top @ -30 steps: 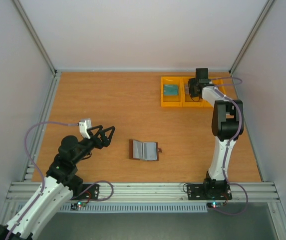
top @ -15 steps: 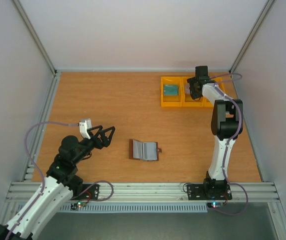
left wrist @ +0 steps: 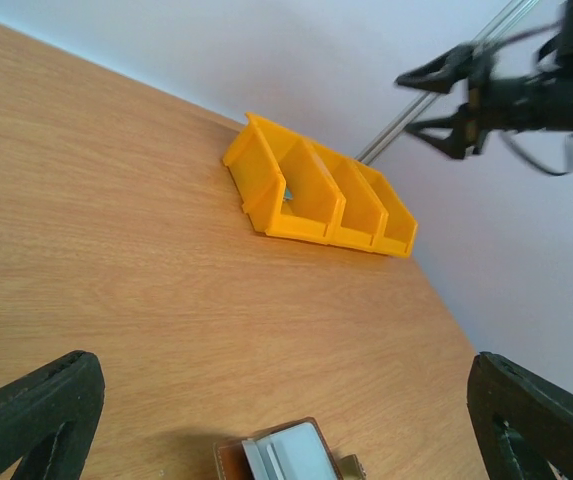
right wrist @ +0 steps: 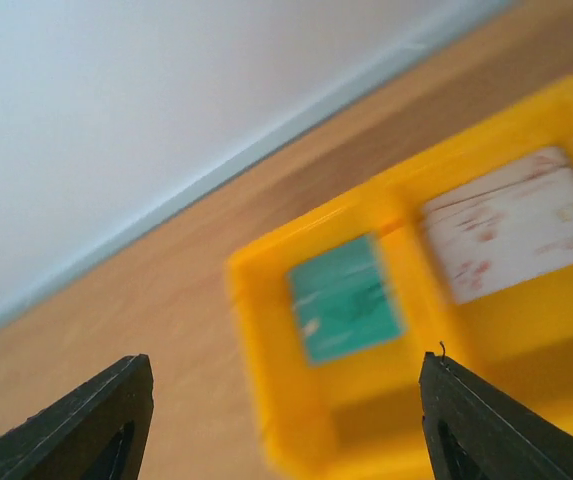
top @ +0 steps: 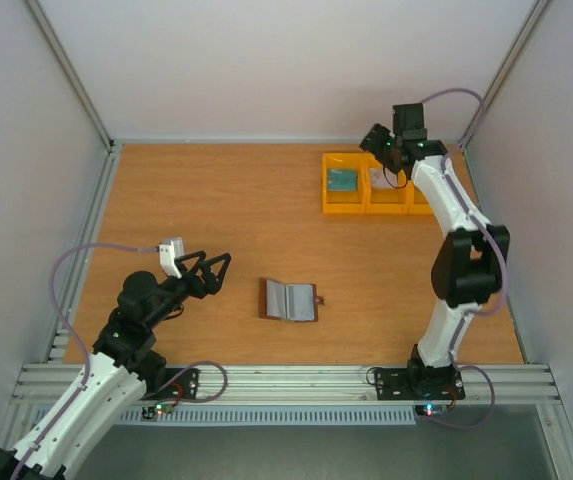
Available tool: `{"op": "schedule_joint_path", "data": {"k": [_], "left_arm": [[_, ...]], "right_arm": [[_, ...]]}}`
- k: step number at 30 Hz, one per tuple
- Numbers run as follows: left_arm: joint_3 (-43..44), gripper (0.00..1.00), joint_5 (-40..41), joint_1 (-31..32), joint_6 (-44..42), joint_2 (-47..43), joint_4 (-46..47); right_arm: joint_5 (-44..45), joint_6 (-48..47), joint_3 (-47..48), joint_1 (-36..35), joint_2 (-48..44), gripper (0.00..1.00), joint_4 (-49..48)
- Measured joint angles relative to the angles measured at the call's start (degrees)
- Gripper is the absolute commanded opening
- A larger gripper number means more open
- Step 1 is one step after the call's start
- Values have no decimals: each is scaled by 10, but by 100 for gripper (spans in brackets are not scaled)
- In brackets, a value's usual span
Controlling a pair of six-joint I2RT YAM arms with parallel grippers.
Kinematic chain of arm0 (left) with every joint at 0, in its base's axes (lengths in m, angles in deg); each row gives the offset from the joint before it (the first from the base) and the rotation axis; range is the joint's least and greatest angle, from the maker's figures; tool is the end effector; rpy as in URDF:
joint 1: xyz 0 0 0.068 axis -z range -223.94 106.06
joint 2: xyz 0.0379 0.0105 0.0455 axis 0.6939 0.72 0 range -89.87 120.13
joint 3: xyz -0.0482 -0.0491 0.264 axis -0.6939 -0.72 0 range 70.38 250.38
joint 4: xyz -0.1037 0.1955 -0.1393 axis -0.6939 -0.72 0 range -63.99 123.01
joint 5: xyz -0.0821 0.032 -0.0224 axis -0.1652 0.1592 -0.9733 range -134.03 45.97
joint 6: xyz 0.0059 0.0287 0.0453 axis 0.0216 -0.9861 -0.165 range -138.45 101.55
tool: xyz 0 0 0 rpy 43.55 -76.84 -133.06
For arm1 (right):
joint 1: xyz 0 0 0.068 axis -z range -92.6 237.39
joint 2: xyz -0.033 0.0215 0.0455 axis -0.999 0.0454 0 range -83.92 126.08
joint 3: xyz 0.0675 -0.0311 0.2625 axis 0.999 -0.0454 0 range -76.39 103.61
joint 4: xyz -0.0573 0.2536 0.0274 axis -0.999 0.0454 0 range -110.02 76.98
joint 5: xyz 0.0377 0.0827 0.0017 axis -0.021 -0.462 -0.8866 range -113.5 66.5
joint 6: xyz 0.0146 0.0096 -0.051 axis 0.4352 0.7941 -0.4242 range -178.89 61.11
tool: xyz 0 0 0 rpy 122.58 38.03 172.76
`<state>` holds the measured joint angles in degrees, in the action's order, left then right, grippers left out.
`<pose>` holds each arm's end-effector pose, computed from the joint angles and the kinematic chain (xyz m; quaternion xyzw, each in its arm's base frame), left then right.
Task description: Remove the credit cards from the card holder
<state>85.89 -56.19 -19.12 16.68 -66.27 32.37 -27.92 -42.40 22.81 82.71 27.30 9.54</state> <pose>0.1209 -0.0643 0.2275 0.0009 0.7578 -0.3932 0.5207 0.4478 0.0395 0.2947 0.0779 0.9082 0.1099 0.3964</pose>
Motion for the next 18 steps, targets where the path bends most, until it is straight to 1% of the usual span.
{"op": "schedule_joint_path", "data": {"k": [3, 5, 7, 8, 9, 12, 14, 15, 18], "left_arm": [[-1, 99, -3, 0, 0, 0, 1], [-2, 99, -7, 0, 0, 1, 3], [-2, 99, -12, 0, 0, 6, 5], [-2, 99, -16, 0, 1, 9, 5], [-2, 99, -18, 0, 2, 11, 5], [-1, 99, -24, 0, 17, 22, -4], [7, 99, -30, 0, 34, 36, -32], [16, 99, -42, 0, 57, 58, -53], [49, 98, -60, 0, 92, 137, -100]], "right_arm": [[-14, -113, -18, -65, -103, 74, 54], [-24, -160, -41, -110, -155, 75, 92], [-33, -199, -76, -164, -186, 79, 138], [-39, -218, -105, -184, -189, 84, 172], [-40, -221, -113, -206, -187, 86, 182], [-53, -236, -178, -254, -156, 87, 238], [-61, -238, -219, -275, -138, 87, 259], [-68, -238, -239, -284, -131, 87, 268], [-94, -236, -285, -300, -125, 85, 269]]}}
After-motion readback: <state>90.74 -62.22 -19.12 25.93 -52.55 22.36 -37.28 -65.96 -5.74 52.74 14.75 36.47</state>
